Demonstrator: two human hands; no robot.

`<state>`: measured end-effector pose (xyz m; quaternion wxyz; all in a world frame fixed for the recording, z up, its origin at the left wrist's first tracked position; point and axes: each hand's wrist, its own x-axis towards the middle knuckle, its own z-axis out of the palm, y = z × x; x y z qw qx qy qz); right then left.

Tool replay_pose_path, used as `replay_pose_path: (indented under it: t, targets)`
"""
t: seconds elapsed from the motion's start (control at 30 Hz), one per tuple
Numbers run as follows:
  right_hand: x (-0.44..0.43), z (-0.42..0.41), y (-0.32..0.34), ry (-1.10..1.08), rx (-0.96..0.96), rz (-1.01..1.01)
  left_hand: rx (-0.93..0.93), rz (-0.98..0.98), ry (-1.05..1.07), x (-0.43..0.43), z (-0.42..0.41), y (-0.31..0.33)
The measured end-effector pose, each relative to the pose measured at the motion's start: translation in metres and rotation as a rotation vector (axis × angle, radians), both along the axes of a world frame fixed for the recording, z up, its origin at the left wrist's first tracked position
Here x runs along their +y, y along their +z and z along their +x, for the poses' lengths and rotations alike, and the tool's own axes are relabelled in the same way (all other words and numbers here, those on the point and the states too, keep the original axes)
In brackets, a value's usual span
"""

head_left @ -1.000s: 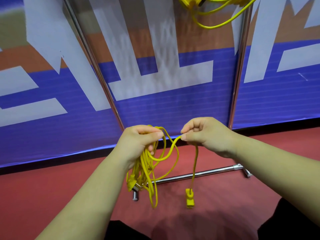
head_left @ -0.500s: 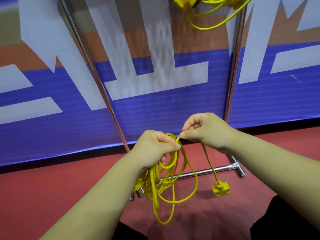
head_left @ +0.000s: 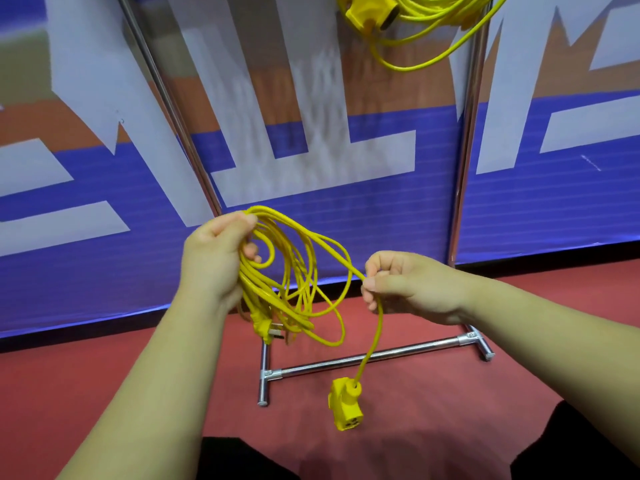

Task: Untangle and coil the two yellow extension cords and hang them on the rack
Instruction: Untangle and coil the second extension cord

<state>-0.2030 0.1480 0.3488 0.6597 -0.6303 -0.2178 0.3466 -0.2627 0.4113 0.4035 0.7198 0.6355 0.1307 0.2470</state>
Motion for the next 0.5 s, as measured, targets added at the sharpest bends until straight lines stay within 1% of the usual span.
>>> replay_pose_path:
  t: [0.07,0.17,0.27,0.33,0.4,0.5]
  targets:
    - [0.001,-0.001,-0.008,0.042,0.013,-0.065,-0.046,-0.071,0.044,0.009,-0.002,0.003]
    - [0.002,-0.001,-0.016,0.052,0.031,-0.122,-0.034,-0.087,0.040,0.018,-0.006,0.004]
    - [0.003,0.001,-0.016,-0.032,0.047,-0.157,0.005,-0.096,-0.019,0.027,-0.009,0.001]
    - [0.001,0.005,-0.015,-0.096,0.046,-0.204,0.009,-0.151,0.013,0.033,-0.010,-0.002]
    - [0.000,0.010,-0.018,-0.126,0.041,-0.289,0.010,-0.189,0.039,0.035,-0.011,-0.005]
    - [0.000,0.017,-0.030,-0.160,0.084,-0.472,0.020,-0.186,0.009,0.034,-0.011,-0.009]
